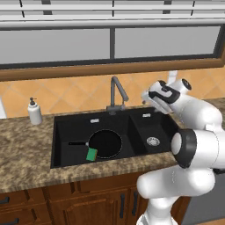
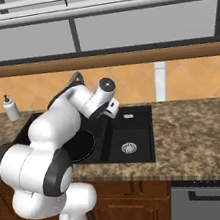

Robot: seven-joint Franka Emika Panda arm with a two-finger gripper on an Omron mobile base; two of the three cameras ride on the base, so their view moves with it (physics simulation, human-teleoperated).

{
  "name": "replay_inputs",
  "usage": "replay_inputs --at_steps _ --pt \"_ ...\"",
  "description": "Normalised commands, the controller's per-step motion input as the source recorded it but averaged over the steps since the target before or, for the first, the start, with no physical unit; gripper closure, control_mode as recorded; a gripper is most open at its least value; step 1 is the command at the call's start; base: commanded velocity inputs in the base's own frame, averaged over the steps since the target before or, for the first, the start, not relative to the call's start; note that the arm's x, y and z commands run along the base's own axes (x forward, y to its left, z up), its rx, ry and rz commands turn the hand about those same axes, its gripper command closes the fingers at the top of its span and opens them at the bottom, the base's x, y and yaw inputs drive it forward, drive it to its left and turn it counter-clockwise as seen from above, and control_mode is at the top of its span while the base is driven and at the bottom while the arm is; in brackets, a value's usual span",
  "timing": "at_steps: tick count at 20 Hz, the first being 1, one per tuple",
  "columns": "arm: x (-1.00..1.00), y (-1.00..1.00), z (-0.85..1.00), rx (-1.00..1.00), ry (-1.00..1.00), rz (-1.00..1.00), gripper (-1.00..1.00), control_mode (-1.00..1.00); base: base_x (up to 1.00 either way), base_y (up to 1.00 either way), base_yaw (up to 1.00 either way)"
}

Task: Pick the pan and sponge and place them into the sink. Then turn on the water.

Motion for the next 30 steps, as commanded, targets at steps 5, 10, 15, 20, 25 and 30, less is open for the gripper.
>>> replay_inputs --at_steps 5,10,15,20,25,30 --pt "0.05 0.0 -0.08 0.06 0.04 0.02 -1.0 -1.0 0.0 0.0 0.0" --pt "0.18 0.06 -0.39 0.07 0.0 0.04 -1.0 -1.0 0.0 0.0 0.0" --pt "0.23 0.14 -0.33 0.08 0.0 0.03 -1.0 -1.0 0.0 0.0 0.0" --pt "0.45 0.13 -0.14 0.05 0.0 0.0 -1.0 -1.0 0.0 0.0 0.0" --pt "0.54 0.17 -0.24 0.01 -0.01 0.0 -1.0 -1.0 0.0 0.0 0.0" --pt "0.46 0.16 -0.33 0.0 -0.06 0.0 -1.0 -1.0 0.0 0.0 0.0"
